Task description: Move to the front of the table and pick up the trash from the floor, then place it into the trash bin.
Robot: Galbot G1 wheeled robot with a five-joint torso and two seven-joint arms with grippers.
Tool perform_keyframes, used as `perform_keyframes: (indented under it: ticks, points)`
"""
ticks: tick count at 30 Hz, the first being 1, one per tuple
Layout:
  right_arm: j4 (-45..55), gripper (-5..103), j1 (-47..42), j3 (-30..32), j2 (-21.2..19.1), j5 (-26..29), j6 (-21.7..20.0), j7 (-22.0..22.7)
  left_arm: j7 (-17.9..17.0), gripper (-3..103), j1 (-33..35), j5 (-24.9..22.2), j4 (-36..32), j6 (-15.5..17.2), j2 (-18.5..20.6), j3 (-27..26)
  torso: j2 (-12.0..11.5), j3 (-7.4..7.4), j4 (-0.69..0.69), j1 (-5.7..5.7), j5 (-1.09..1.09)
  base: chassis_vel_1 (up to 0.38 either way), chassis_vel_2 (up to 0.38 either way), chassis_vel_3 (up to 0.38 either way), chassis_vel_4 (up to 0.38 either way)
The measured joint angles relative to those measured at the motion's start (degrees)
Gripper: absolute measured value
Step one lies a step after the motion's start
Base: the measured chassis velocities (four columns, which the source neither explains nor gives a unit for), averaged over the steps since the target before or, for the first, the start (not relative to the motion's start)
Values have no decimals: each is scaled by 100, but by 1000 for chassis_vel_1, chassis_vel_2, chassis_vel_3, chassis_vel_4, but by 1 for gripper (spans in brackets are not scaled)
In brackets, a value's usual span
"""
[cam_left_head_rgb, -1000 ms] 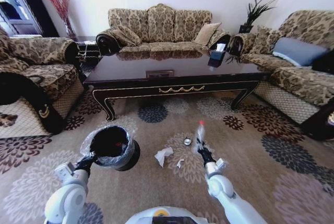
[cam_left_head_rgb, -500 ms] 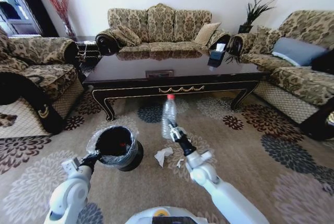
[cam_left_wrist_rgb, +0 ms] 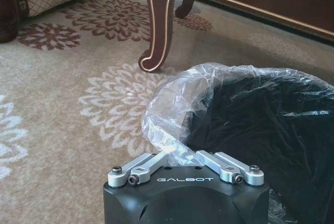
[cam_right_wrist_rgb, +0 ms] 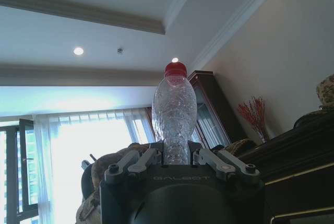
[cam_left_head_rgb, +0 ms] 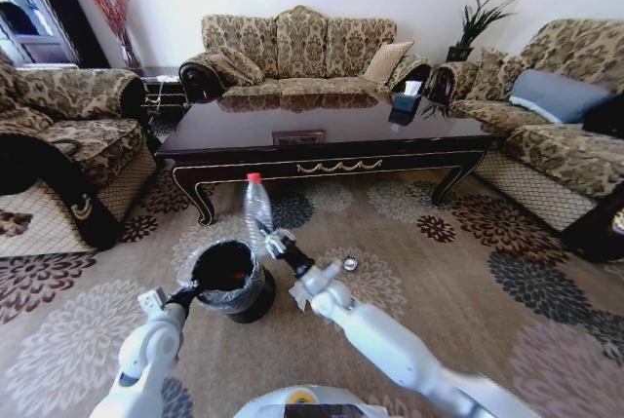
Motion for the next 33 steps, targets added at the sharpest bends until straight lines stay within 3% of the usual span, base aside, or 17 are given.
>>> perform_keyframes:
  ticks: [9,18,20,22,29,31,33]
  points:
    - [-467,21,166,-485,262,-242,65,-124,4,3,-64,-48,-9,-13,-1,-11,0,-1,0,0,1,0,0,0,0]
    - [-800,19,166,-525,371,-286,106,-189,9,3,-4,-71,-132,-19,-24,-28,0,-1,0,0,2,0,0,0,0]
    - [-795,26,167,-527,348,-223,103,-201,9,3,17,-73,-162,-21,-19,-55,0,-1,0,0,2,0,0,0,0]
    - [-782,26,167,-525,333,-221,102,-218,9,3,26,-75,-173,-23,-14,-65,0,-1,0,0,2,0,0,0,0]
    - [-677,58,92,-513,302,-193,77,-222,5,3,44,-136,-192,-24,-2,-116,0,-1,0,-1,2,0,0,0,0]
    - [-690,58,82,-507,307,-204,80,-222,4,3,51,-138,-201,-25,-4,-119,0,-2,0,-1,2,0,0,0,0]
    - [-699,70,60,-500,311,-221,83,-222,3,3,72,-138,-214,-26,-4,-125,0,-1,0,-1,2,0,0,0,0]
